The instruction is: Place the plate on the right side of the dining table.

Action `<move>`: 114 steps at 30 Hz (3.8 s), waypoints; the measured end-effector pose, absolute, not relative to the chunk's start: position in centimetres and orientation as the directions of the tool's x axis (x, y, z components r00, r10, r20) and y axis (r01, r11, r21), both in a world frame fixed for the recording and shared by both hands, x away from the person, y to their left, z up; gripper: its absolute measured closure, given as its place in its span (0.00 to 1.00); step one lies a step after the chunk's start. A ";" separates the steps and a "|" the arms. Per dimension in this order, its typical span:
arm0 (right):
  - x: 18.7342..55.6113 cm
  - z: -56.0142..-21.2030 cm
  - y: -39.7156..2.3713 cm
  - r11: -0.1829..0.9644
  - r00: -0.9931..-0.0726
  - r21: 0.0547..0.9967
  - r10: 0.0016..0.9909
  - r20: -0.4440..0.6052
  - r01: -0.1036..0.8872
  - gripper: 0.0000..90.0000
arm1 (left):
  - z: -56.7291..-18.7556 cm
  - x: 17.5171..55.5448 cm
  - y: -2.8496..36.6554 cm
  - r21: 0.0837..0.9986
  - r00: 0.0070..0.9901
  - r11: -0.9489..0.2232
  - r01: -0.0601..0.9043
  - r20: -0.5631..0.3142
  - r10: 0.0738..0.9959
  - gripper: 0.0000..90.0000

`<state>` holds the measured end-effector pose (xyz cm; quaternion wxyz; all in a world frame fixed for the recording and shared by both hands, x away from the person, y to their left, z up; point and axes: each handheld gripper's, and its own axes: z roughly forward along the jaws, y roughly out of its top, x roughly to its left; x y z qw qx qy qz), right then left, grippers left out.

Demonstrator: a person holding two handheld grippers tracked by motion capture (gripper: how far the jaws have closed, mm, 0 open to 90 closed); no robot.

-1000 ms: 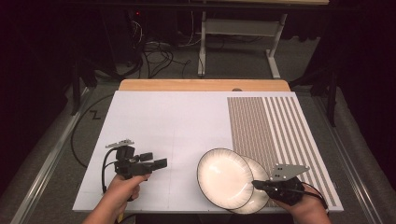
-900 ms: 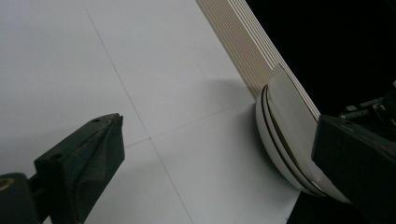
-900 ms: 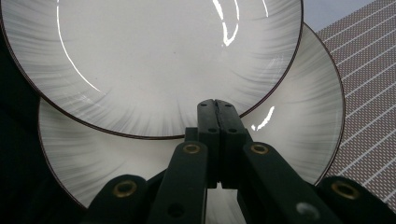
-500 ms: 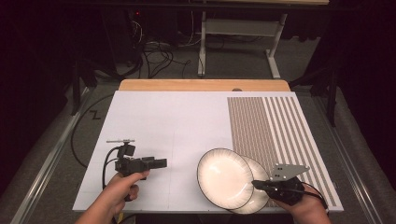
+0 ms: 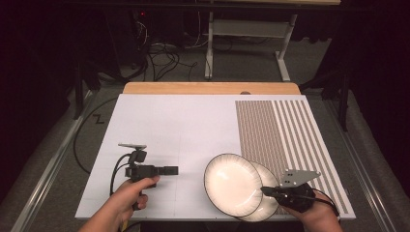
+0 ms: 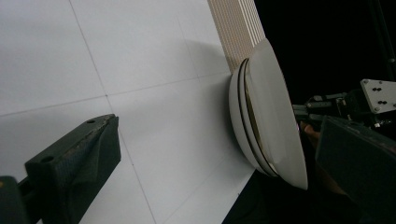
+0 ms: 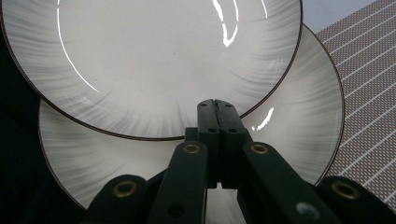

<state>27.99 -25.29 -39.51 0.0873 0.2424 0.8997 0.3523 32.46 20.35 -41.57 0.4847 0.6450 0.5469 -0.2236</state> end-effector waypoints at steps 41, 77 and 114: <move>27.9 -39.5 -25.3 0.638 -0.869 0.676 0.494 0.007 0.368 1.00 | -40.0 33.9 10.7 0.265 0.296 -0.134 0.955 -0.815 0.498 0.04; 27.8 -39.5 -25.2 0.641 -0.870 0.677 0.494 -0.001 0.363 1.00 | -40.3 34.2 8.5 0.241 0.319 -0.211 0.947 -0.761 0.565 0.80; 28.9 -38.1 -29.5 0.351 -0.649 0.861 0.760 -0.033 0.368 0.43 | -39.9 33.7 8.2 0.277 0.344 -0.204 0.939 -0.730 0.591 0.83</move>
